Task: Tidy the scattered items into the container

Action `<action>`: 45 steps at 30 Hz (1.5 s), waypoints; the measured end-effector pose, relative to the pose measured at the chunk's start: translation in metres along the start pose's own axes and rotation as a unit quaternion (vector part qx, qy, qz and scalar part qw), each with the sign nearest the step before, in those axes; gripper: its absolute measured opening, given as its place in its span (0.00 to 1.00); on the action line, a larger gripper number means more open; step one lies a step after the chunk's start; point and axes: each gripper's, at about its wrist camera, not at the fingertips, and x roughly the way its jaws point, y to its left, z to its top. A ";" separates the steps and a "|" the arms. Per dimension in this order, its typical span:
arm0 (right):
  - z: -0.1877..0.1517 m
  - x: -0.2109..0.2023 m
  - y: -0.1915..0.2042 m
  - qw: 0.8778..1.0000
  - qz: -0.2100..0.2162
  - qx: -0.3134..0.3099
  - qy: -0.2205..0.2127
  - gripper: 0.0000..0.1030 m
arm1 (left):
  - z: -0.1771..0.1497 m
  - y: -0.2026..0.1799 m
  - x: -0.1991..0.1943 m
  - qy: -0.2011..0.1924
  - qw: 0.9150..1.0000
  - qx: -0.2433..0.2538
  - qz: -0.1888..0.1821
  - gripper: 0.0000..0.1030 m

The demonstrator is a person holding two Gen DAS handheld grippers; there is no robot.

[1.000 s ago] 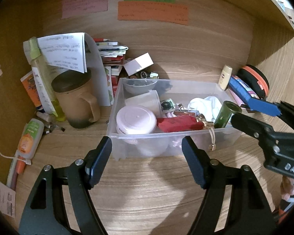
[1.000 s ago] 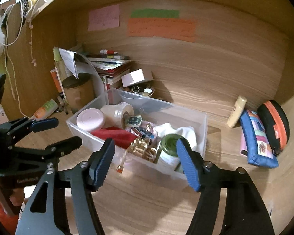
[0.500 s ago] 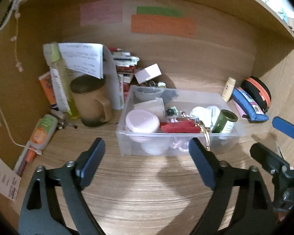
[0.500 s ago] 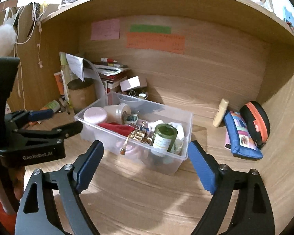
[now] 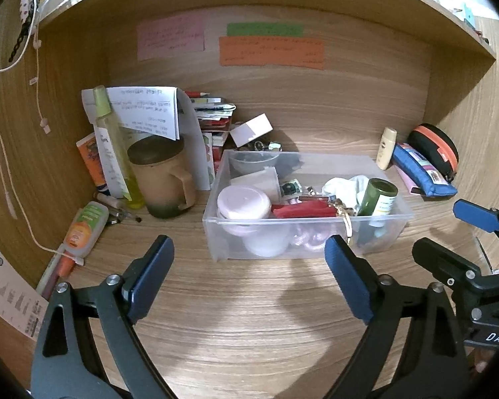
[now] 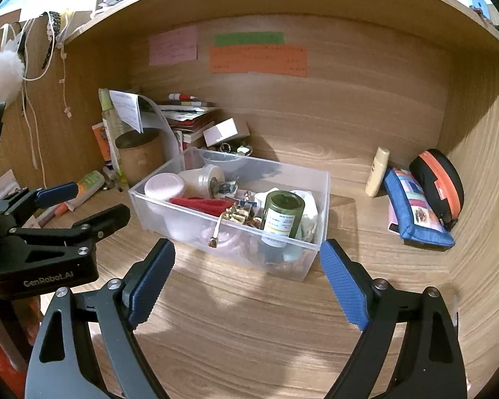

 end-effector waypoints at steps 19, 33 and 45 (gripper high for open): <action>0.001 0.004 0.002 1.000 0.009 -0.007 0.007 0.85 | 0.002 -0.001 0.004 0.003 1.000 0.008 -0.009 0.90; 0.001 0.007 0.001 1.000 0.013 -0.005 0.010 0.85 | 0.001 -0.003 0.006 0.002 1.000 0.022 -0.011 0.90; 0.000 0.006 0.002 1.000 0.015 -0.005 0.010 0.85 | 0.001 -0.008 0.008 0.008 0.999 0.040 -0.025 0.90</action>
